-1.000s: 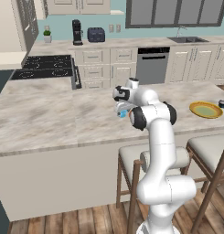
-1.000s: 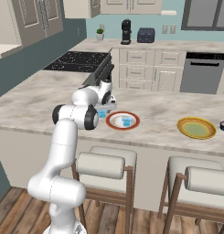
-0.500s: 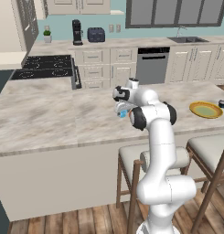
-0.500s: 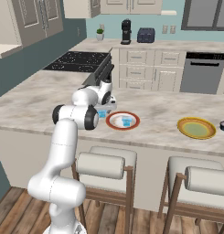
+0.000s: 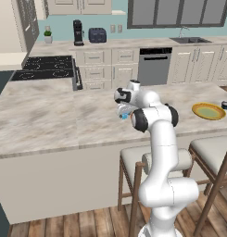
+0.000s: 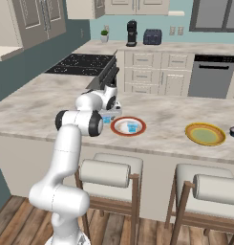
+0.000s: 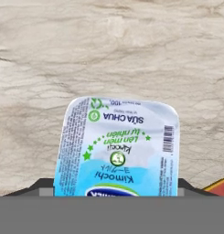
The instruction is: Place two yogurt containers on each plate.
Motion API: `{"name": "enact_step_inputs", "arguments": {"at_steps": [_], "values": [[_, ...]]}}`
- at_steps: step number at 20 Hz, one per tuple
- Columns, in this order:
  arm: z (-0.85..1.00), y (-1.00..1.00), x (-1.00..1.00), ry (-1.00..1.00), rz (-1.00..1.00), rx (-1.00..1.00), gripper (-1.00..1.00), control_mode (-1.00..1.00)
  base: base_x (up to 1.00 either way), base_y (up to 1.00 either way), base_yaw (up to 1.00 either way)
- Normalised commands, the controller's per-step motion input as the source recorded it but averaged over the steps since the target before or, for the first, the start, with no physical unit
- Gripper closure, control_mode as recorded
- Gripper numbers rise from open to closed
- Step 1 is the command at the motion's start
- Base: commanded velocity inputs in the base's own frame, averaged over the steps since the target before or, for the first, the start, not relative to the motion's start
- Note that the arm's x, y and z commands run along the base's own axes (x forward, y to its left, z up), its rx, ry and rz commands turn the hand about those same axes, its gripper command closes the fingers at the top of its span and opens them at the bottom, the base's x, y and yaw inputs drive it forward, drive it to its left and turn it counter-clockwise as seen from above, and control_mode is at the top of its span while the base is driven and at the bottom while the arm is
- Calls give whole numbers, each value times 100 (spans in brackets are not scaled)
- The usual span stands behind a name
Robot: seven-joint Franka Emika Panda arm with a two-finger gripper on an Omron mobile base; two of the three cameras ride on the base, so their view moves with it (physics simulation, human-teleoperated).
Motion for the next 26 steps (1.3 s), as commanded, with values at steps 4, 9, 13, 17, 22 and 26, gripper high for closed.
{"name": "enact_step_inputs", "arguments": {"at_steps": [4, 9, 13, 17, 22, 26], "values": [[0, 0, 0, 0, 0, 0, 100, -100, 0, 0, 0], [6, -13, -11, 0, 0, 0, 100, -100, 0, 0, 0], [16, -37, -30, 0, 0, 2, 100, -100, 0, 0, 0], [16, -42, -45, 0, 0, 1, 100, -100, 0, 0, 0], [15, -16, -36, 0, -1, 0, 100, -100, 0, 0, 0], [13, -6, -41, 0, -3, 0, 100, -100, 0, 0, 0]]}}
